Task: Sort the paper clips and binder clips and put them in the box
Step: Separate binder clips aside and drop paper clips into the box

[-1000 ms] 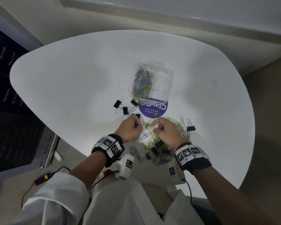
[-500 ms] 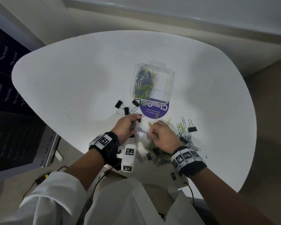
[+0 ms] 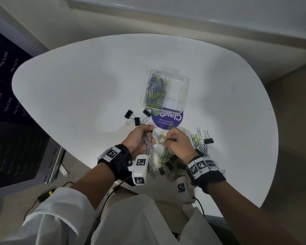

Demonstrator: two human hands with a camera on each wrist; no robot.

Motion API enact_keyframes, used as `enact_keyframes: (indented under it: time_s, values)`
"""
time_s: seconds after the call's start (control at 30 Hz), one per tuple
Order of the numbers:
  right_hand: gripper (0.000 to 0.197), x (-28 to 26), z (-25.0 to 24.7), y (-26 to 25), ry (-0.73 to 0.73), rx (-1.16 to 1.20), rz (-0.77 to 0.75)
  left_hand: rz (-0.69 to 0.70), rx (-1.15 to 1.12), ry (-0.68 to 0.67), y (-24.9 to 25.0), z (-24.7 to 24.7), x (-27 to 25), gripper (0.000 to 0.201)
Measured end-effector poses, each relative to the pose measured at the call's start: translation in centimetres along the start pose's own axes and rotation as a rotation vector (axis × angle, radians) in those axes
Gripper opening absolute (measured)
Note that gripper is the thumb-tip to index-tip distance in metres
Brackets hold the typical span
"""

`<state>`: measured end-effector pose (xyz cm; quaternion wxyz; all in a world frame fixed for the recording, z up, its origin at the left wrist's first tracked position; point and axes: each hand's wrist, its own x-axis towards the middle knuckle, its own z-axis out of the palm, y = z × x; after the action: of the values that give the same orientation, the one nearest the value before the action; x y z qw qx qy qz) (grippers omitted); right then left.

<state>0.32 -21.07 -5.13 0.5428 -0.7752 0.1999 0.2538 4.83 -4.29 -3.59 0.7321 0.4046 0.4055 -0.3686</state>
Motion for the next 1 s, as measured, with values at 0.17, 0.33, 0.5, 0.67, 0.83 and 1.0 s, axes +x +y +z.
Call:
enact_keyframes:
  time_s: [0.17,0.33,0.5,0.67,0.83,1.0]
  values:
    - [0.025,0.1,0.4,-1.1,-0.072,0.142,0.142,-0.005,-0.054,-0.029,-0.3,0.5,0.3,0.019]
    - [0.025,0.1,0.1,-0.7,-0.009,0.072,0.078,0.089,0.210,-0.022,-0.2,0.2,0.1,0.015]
    - [0.054,0.1,0.1,-0.3,0.146,-0.138,-0.161,0.426,0.933,0.072,-0.6,-0.4,0.1,0.016]
    - [0.028,0.8,0.1,-0.3,0.070,-0.324,-0.206,0.645,1.594,0.087,-1.4,-0.8,0.0,0.021]
    - [0.020,1.4,0.5,0.1,0.086,-0.517,-0.221,0.737,1.993,0.122,-1.9,-0.4,0.3,0.025]
    - [0.016,1.2,0.6,0.0,0.070,-0.548,-0.200,0.747,2.021,0.085,-1.9,-0.1,0.9,0.018]
